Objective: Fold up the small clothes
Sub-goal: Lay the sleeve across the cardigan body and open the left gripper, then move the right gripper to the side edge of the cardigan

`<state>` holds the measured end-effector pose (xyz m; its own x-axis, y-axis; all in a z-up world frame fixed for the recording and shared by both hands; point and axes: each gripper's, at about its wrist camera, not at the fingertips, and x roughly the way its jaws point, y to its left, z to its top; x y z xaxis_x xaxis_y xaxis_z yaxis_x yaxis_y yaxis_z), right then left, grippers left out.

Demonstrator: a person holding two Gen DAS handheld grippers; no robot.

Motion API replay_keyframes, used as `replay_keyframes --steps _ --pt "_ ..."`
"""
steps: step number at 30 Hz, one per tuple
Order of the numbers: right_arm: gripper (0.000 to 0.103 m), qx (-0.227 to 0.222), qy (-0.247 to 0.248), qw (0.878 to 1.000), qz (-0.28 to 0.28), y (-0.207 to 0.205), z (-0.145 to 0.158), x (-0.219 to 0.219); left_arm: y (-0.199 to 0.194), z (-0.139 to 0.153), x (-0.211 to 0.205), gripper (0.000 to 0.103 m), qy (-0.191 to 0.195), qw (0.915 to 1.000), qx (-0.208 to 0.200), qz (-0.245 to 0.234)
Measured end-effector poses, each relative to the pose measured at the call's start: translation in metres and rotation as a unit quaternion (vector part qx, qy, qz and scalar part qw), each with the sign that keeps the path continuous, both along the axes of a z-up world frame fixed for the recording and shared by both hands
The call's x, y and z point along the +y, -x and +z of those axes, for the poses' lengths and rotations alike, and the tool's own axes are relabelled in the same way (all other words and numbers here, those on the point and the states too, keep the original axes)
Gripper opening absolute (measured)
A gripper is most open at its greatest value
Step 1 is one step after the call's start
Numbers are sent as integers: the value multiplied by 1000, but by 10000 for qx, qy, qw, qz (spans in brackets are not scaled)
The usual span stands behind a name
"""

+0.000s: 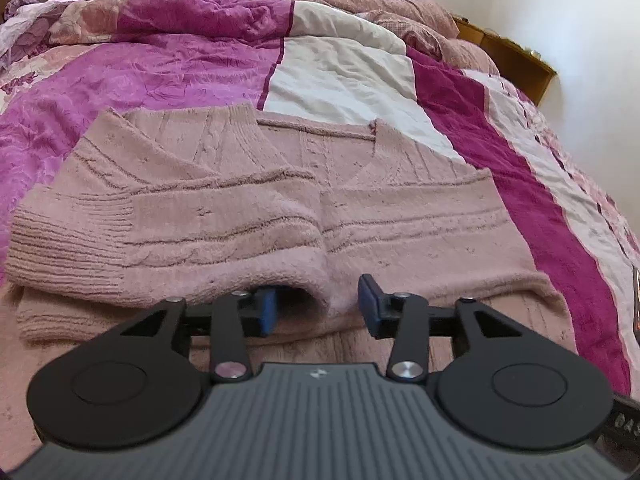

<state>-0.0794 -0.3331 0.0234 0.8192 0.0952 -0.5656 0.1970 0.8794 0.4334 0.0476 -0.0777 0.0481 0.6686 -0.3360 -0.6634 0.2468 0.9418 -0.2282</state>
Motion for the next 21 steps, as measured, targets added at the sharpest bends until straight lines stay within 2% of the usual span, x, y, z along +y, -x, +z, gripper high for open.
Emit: replay_keyframes --steps 4,10,16,21 --pt "71 5 16 10000 4 0 0 0 13 9 3 52 -367 9993 -51 -25" --pt "73 60 94 9999 36 -2 1 3 32 18 27 57 -627 9978 75 221" --pt "73 95 265 9993 243 -5 11 12 47 26 67 57 -770 9949 59 645" --pt "73 12 227 9981 567 -8 27 30 51 32 100 57 -961 9893 98 1090"
